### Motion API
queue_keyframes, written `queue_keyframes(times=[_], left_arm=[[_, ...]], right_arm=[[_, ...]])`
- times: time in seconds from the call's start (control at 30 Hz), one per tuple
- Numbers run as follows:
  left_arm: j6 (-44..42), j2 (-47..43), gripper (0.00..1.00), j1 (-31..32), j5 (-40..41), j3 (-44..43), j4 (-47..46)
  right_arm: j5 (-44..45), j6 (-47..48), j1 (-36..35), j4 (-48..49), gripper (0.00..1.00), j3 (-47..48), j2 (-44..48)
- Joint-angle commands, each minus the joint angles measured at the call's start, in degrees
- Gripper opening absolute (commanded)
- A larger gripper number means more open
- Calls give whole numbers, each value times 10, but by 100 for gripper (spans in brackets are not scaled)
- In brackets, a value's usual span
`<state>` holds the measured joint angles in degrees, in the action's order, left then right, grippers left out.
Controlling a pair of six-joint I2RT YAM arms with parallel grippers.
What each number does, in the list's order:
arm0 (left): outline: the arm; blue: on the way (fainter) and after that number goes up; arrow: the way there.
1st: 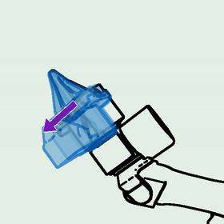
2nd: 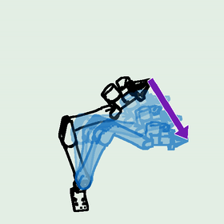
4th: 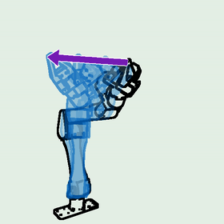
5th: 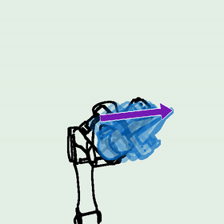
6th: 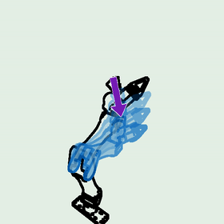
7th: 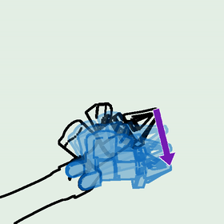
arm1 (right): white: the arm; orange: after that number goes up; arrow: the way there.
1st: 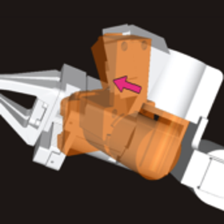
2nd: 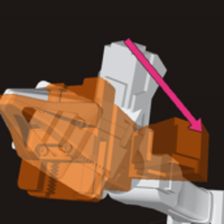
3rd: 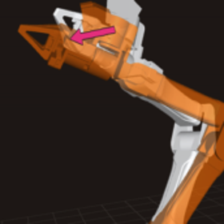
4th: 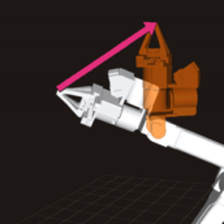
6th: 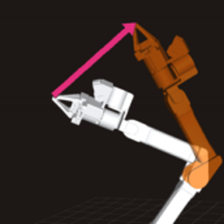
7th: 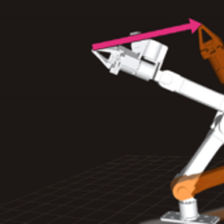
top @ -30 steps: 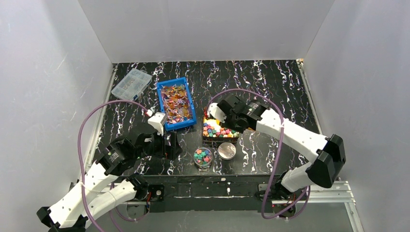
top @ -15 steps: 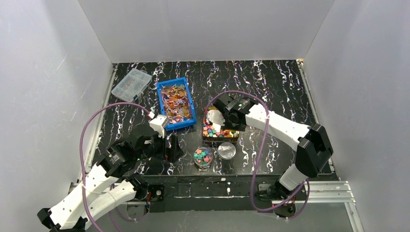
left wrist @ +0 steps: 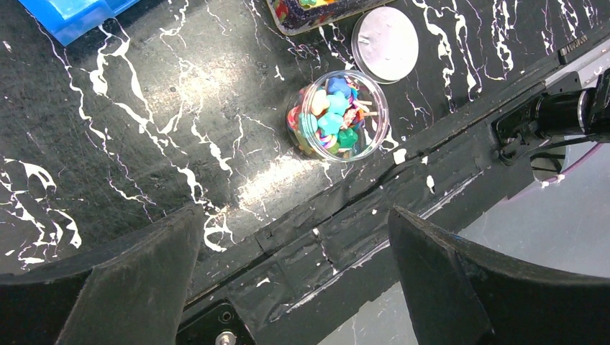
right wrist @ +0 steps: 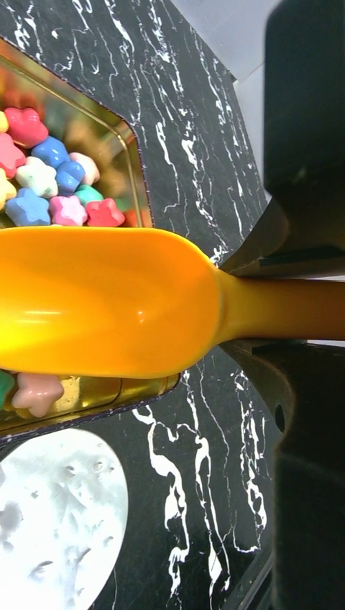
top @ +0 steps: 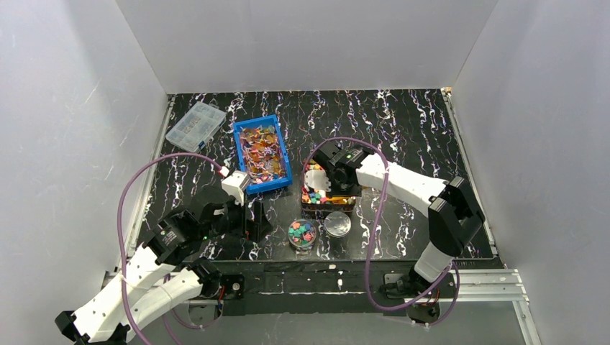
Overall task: Pack the candies
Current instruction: Scoop the fake candies from the storage box.
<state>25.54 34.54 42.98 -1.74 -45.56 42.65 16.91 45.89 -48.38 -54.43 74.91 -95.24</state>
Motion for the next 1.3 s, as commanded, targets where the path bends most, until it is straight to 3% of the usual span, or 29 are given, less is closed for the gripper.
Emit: queue_keyframes(times=[0.0,0.53,1.03,1.27], left_arm=[[-7,-4,99,2,9,1,5],[-8,1,99,1,23,0,6],[-6,5,99,1,34,1,7],[-6,10,99,2,37,1,7]], right_arm=[[-37,49,2,6,1,11,-14],[-133,16,1,58,1,21,-82],[-255,-44,42,193,1,-72,11],[-264,-59,53,218,1,-102,43]])
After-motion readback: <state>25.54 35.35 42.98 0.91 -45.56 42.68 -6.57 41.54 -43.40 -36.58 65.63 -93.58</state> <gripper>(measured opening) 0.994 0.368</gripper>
